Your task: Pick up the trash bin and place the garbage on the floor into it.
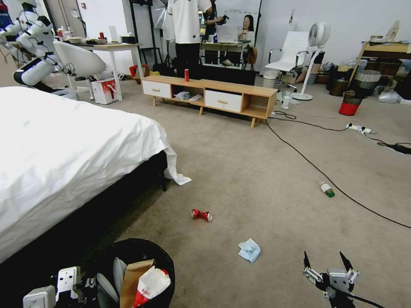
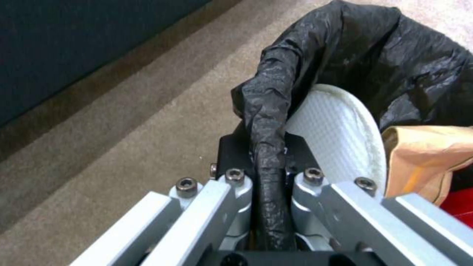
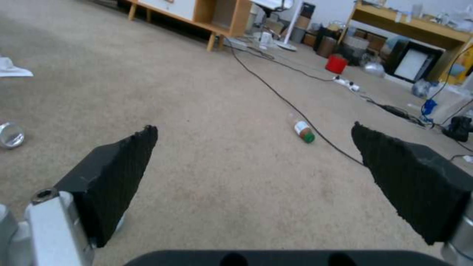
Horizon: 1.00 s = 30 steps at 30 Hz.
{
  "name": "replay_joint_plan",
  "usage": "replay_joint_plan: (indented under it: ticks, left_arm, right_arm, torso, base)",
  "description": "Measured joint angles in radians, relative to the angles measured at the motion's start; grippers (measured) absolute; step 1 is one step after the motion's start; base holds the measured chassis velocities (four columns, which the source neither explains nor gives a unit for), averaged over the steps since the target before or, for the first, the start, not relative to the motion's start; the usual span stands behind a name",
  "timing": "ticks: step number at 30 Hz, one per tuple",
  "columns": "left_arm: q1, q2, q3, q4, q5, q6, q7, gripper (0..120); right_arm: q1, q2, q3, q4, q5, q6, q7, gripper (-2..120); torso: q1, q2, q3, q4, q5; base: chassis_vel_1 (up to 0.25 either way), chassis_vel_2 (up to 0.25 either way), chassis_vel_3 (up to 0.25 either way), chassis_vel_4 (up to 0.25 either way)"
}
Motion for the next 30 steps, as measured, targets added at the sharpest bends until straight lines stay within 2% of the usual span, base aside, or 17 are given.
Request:
replay_joint_plan:
  ticks: [30]
  left_arm:
    - [-0.001, -0.006, 0.003, -0.002, -0.023, -0.006, -0.010, 4]
  right_arm:
    - [-0.007, 0.003, -0.003, 0.000, 0.008, -0.003, -0.003, 100]
  torso:
    - [0.000, 0.000, 0.000, 0.0004, 0.0000]
  base:
    - [0.000, 0.000, 0.000, 0.000]
